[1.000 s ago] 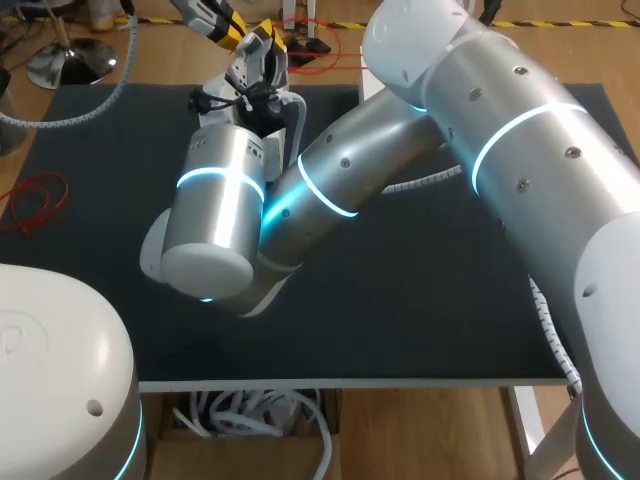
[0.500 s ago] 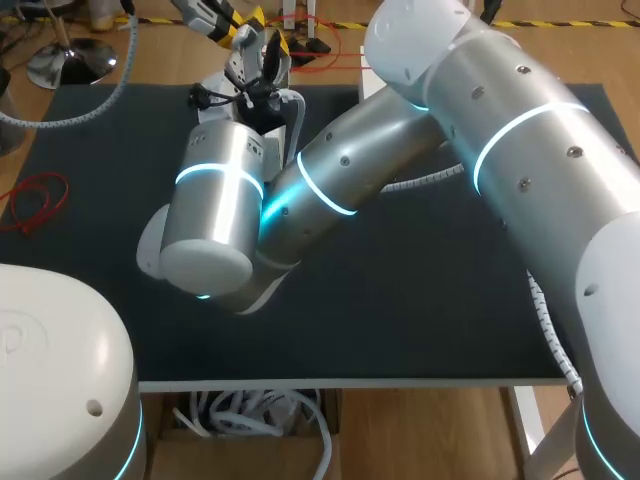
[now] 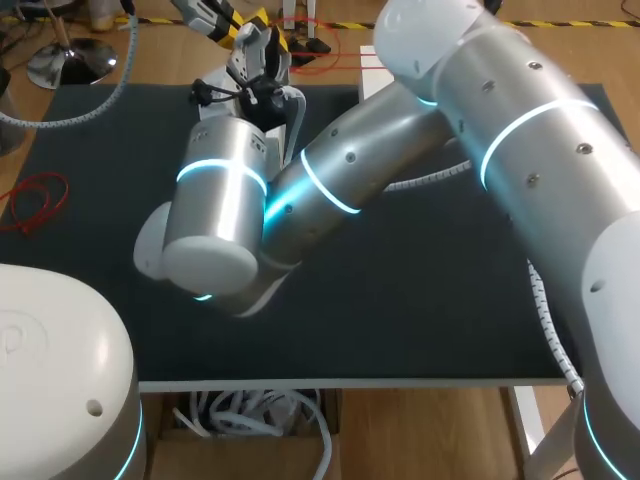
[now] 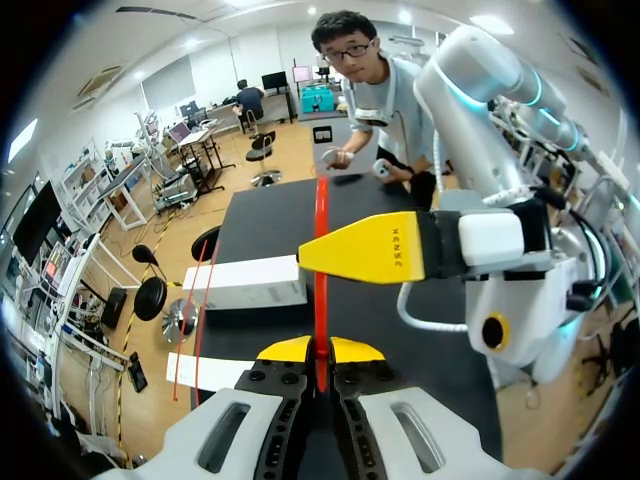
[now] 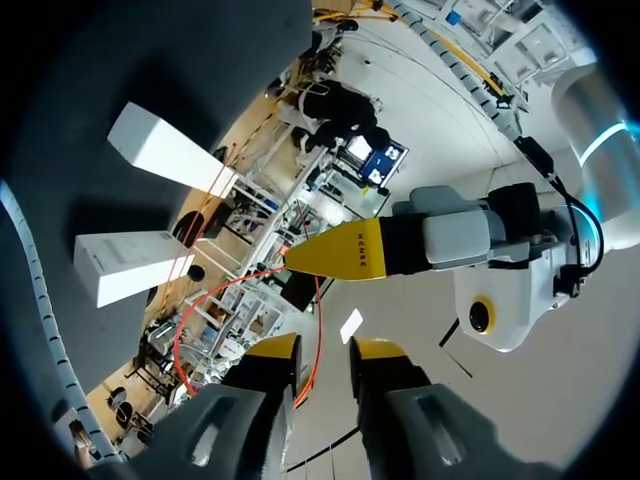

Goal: Grab the tape and strap the tape.

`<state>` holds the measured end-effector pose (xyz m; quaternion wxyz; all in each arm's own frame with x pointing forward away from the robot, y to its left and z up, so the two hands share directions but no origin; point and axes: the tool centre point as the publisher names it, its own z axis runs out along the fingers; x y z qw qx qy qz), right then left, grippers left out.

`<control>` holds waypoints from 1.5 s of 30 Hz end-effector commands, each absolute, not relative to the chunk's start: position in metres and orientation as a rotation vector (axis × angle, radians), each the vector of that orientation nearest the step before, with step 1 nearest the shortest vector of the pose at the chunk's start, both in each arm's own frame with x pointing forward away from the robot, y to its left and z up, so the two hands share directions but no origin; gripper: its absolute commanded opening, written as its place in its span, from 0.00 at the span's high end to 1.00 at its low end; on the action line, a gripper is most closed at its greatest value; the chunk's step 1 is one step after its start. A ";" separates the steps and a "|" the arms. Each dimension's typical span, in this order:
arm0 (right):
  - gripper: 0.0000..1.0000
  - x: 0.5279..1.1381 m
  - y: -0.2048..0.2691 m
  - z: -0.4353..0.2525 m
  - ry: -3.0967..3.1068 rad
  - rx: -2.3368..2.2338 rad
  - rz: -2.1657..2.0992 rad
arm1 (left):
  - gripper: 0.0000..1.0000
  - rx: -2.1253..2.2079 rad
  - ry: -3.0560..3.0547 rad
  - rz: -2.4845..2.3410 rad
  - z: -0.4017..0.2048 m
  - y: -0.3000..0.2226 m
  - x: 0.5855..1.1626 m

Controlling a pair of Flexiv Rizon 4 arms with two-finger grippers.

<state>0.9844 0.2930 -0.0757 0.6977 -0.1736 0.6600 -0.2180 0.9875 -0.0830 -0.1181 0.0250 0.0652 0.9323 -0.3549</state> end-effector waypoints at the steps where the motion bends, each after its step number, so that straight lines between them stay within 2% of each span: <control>1: 0.73 0.977 0.290 -0.071 1.484 -0.406 -0.471 | 1.00 0.201 2.889 -1.093 -0.117 -0.083 0.988; 11: 0.76 0.956 0.293 -0.065 1.499 -0.433 -0.418 | 1.00 0.201 2.889 -1.093 -0.117 -0.083 0.988; 15: 0.73 0.947 0.292 -0.063 1.501 -0.444 -0.404 | 1.00 0.201 2.889 -1.093 -0.117 -0.083 0.988; 16: 0.69 0.946 0.292 -0.063 1.501 -0.445 -0.401 | 1.00 0.201 2.889 -1.093 -0.117 -0.083 0.988; 18: 0.60 0.946 0.291 -0.062 1.500 -0.444 -0.393 | 1.00 0.201 2.889 -1.093 -0.117 -0.083 0.988; 19: 0.22 0.946 0.291 -0.061 1.500 -0.446 -0.387 | 1.00 0.201 2.889 -1.093 -0.117 -0.083 0.988; 20: 0.00 0.945 0.290 -0.061 1.498 -0.449 -0.382 | 1.00 0.201 2.889 -1.093 -0.117 -0.083 0.988; 45: 0.00 0.945 0.290 -0.060 1.494 -0.452 -0.379 | 1.00 0.161 2.909 -1.064 -0.121 -0.073 0.991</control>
